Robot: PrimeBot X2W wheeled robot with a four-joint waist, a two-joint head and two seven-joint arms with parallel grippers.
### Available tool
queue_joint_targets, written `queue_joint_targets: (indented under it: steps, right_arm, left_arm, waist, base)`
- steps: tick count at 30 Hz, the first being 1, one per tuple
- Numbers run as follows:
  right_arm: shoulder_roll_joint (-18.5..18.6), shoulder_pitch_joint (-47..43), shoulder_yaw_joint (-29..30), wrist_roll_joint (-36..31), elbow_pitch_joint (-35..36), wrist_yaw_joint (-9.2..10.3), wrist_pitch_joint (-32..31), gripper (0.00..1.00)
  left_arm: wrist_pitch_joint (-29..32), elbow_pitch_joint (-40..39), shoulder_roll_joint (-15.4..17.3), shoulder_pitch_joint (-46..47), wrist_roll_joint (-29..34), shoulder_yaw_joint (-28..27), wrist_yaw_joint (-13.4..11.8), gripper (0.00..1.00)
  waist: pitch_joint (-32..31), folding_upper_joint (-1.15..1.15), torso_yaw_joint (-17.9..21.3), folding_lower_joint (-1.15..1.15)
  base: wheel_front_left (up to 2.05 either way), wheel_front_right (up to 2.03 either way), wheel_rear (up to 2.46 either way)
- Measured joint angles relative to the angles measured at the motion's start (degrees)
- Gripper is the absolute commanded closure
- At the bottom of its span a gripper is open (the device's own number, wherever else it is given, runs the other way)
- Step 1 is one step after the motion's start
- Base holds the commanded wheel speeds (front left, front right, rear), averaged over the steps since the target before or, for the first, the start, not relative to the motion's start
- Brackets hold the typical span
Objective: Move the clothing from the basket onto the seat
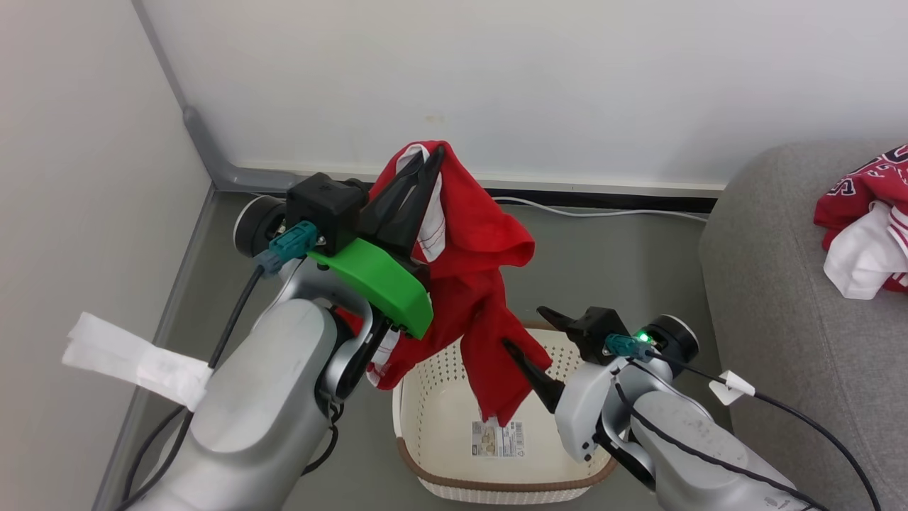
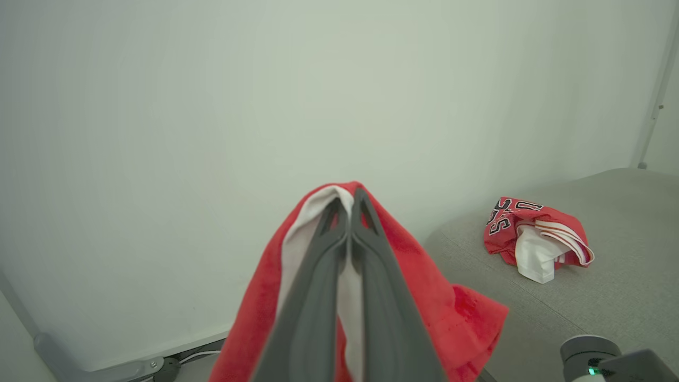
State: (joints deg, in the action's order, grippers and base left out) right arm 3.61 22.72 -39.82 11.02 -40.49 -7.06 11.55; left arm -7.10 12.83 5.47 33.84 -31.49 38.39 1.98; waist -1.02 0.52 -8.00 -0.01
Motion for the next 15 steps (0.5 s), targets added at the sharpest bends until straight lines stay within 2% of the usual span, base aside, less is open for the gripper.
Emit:
queue_joint_targets:
  steps: [9, 10, 11, 12, 13, 15]
  right_arm:
    - [-0.07, 2.68, -2.92, 0.26, -3.20, -0.01, 0.02, 0.00]
    - [-0.08, 2.94, -3.09, 0.60, -3.44, -0.01, 0.08, 0.45]
    - [-0.08, 3.19, -3.35, 0.73, -3.66, -0.01, 0.10, 0.65]
    - [-0.08, 3.39, -3.70, 0.76, -3.86, -0.01, 0.25, 0.78]
    - [-0.08, 3.63, -4.13, 1.00, -4.01, -0.01, 0.31, 1.00]
    - [-0.08, 3.86, -4.75, 2.71, -3.92, -0.02, 0.56, 1.00]
  left_arm:
    - [1.26, -3.02, -0.33, -0.03, -0.01, 0.99, -0.25, 1.00]
    - [1.44, -3.30, -0.34, -0.04, -0.02, 1.00, -0.32, 1.00]
    - [1.59, -3.59, -0.35, -0.07, -0.11, 1.00, -0.33, 1.00]
    - [1.59, -3.89, -0.37, -0.11, -0.11, 1.00, -0.34, 1.00]
    - [1.71, -4.16, -0.37, -0.13, -0.11, 1.00, -0.46, 1.00]
    - [1.82, -4.48, -0.40, -0.23, -0.30, 0.94, -0.49, 1.00]
  waist:
    - [0.20, 0.00, -0.70, 0.00]
    - [0.23, 0.00, -0.74, 0.00]
    - [0.27, 0.00, -0.78, 0.00]
    - [0.30, 0.00, -0.81, 0.00]
    - [0.33, 0.00, -0.82, 0.00]
    - [0.39, 0.00, -0.80, 0.00]
  base:
    - [0.00, 0.00, 0.00]
    - [0.00, 0.00, 0.00]
    - [0.00, 0.00, 0.00]
    - [0.00, 0.00, 0.00]
    - [0.00, 0.00, 0.00]
    - [0.00, 0.00, 0.00]
